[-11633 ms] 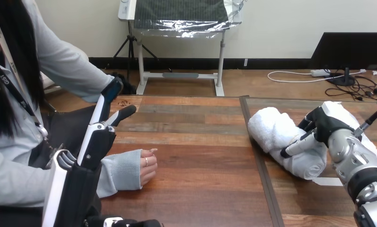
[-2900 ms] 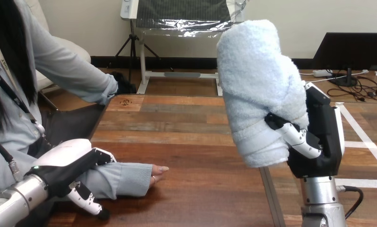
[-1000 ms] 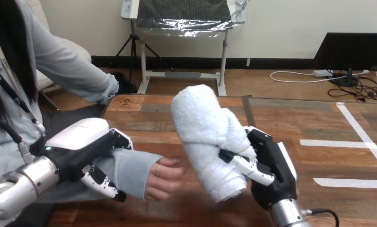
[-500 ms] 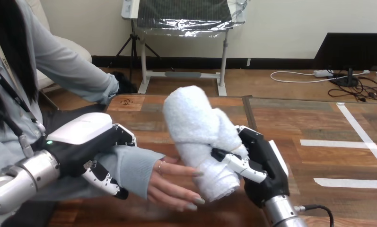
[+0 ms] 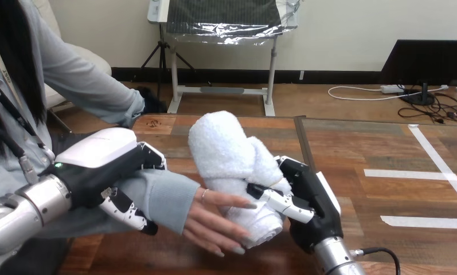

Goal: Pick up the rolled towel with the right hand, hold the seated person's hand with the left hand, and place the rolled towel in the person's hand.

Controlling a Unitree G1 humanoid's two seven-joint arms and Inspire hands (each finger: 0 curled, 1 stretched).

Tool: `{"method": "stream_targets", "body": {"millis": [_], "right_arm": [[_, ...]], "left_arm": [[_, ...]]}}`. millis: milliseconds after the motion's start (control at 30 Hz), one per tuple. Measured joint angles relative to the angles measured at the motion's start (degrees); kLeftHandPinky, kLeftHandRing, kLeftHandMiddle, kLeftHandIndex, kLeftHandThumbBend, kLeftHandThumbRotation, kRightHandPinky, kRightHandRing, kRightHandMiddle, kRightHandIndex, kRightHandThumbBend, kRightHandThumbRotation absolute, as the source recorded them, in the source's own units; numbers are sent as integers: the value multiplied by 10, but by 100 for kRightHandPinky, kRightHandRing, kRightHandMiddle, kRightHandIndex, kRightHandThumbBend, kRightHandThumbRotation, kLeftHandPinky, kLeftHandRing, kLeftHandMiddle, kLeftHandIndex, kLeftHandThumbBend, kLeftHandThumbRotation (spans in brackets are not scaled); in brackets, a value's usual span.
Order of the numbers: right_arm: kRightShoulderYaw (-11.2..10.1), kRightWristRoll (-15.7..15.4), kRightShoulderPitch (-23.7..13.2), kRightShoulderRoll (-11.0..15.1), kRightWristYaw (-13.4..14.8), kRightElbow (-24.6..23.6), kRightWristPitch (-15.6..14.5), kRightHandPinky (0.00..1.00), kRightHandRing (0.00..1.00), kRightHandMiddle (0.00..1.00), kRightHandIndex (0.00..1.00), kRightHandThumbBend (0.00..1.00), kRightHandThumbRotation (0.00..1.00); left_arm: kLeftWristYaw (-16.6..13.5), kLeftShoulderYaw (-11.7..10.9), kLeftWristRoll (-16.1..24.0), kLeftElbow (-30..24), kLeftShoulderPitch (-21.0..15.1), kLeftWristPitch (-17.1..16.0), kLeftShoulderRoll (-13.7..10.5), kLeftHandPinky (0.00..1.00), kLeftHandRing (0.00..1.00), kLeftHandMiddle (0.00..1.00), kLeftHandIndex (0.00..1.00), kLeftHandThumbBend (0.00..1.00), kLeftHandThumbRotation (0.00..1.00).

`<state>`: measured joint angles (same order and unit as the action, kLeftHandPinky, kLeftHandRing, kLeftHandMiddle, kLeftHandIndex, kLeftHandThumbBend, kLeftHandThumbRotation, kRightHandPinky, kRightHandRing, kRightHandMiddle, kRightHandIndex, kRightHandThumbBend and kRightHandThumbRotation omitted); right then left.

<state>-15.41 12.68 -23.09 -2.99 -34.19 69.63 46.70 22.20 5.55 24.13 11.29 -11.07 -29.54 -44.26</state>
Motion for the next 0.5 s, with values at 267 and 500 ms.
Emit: {"method": "stream_targets", "body": {"millis": [267, 500], "right_arm": [[7, -19, -3, -2, 17, 8, 0, 18, 25, 39, 40, 54, 0], [15, -33, -3, -5, 29, 8, 0, 20, 28, 41, 40, 54, 0]], "left_arm": [[4, -10, -12, -10, 0, 2, 0, 32, 38, 43, 45, 85, 0], [5, -17, -14, -23, 1, 2, 0, 32, 38, 42, 45, 85, 0]]}}
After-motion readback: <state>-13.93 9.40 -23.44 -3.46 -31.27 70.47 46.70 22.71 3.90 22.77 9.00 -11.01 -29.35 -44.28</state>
